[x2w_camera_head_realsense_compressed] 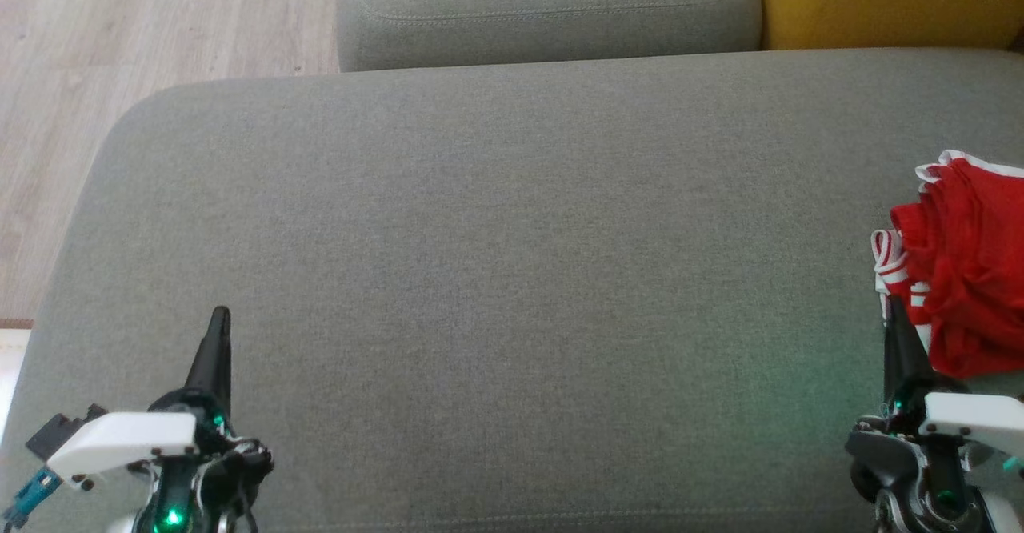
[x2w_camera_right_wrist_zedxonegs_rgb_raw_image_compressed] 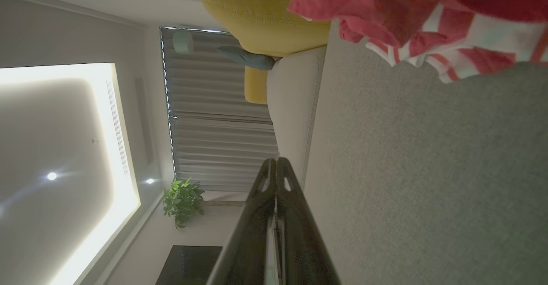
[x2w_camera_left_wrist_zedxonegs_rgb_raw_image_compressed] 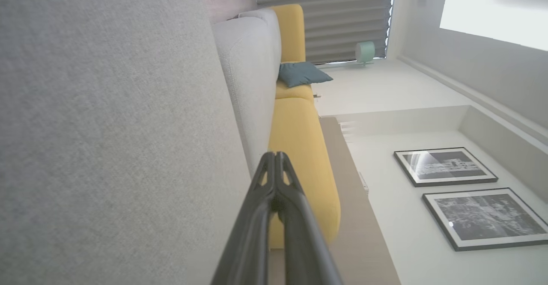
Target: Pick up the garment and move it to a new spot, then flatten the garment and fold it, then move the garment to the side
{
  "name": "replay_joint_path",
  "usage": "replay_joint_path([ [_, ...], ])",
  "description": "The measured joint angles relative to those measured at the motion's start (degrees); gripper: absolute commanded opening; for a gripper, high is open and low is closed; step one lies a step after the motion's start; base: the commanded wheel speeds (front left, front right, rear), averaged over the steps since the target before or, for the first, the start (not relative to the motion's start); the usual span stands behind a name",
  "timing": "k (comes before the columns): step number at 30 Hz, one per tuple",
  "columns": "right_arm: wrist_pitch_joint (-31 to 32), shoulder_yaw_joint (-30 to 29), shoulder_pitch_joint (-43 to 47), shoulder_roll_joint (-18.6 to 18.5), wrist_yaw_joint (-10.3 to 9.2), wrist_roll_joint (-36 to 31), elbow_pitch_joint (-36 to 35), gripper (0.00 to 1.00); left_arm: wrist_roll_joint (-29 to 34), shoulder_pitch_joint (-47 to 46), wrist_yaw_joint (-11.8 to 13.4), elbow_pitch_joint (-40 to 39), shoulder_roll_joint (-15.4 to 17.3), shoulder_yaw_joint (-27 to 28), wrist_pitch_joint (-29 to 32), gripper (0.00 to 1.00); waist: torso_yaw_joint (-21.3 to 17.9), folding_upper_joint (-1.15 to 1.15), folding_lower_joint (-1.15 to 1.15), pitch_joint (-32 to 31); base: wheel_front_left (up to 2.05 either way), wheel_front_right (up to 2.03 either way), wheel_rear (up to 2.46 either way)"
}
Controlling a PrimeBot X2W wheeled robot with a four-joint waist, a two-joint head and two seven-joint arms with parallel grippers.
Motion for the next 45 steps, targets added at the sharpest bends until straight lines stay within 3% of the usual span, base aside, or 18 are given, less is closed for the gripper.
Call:
replay_joint_path([
  [10,0.63,-0.35,-0.87,-0.01,0.0,5.86,0.97,0.0,-5.56,-0.08,-0.65,0.15,-0.38,1.53,0.99,0.0,-0.06,0.0,0.0,0.06,0.0,0.0,0.0],
  [45,0.71,-0.92,-0.87,-0.01,0.0,5.86,1.08,0.0,-5.73,-0.29,-0.65,0.33,-0.58,1.54,0.99,0.0,-0.06,0.0,0.0,0.06,0.0,0.0,0.0],
])
